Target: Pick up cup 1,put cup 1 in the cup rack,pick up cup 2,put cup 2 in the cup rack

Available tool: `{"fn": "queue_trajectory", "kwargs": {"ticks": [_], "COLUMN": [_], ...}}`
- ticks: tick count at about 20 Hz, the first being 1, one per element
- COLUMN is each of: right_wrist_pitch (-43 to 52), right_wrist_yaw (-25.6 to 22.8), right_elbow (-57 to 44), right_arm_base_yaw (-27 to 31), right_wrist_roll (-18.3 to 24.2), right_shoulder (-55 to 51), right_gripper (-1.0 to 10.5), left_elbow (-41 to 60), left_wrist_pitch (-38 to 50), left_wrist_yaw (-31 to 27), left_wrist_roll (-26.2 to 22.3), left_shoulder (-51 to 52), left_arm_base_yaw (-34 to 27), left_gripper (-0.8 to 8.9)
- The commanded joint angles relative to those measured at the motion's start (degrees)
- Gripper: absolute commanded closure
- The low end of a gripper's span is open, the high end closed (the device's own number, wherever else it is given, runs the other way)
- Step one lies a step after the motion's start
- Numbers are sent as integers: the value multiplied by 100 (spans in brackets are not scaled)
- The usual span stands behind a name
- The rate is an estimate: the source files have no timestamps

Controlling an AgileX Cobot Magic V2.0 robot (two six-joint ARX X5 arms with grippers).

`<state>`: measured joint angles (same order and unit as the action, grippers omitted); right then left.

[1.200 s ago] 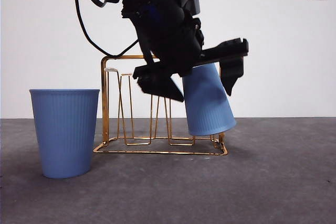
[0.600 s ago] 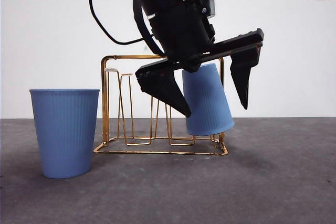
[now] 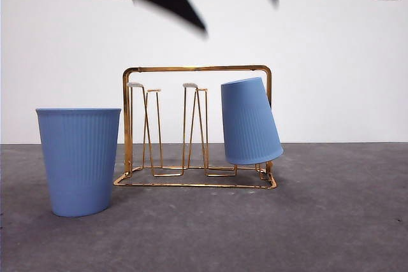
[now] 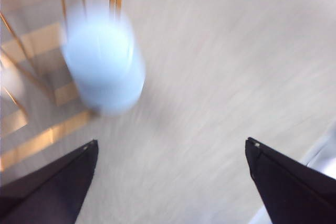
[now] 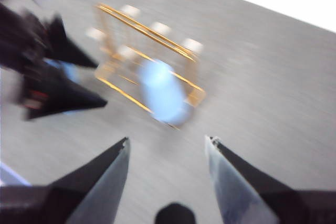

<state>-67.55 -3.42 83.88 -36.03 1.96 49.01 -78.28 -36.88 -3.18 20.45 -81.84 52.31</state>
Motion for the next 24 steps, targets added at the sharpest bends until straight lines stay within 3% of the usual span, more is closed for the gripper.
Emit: {"fn": "queue_trajectory", "kwargs": {"ticks": [1, 6, 8, 15, 19, 24], "right_wrist_pitch": [503, 1600, 2002, 3045, 3427, 3746], "right_wrist_yaw": [612, 2328, 2597, 2555, 2011, 1744], "right_elbow": [-42, -42, -42, -42, -35, -9], "right_arm_base_yaw": [0, -2, -103, -708, -1003, -1191], "right_wrist_roll": [-254, -717, -920, -1121, -1248, -1309], "right_shoulder": [409, 1945, 2660, 4291, 4909, 5466], "right_gripper": [697, 694, 693, 686, 685, 685], "left_elbow": [7, 9, 9, 11, 11, 11], "left_wrist_pitch": [-46, -970, -1519, -2455, -2677, -2765], "left_wrist_yaw": [-236, -1502, -1886, -2245, -2308, -2369], "left_wrist_roll": [-280, -448, -444, -328, -313, -330], "left_shoulder": [916, 2682, 3141, 3665, 3703, 3652], "left_arm_base_yaw": [24, 24, 24, 24, 24, 24], "left_gripper": [346, 346, 346, 346, 346, 346]}}
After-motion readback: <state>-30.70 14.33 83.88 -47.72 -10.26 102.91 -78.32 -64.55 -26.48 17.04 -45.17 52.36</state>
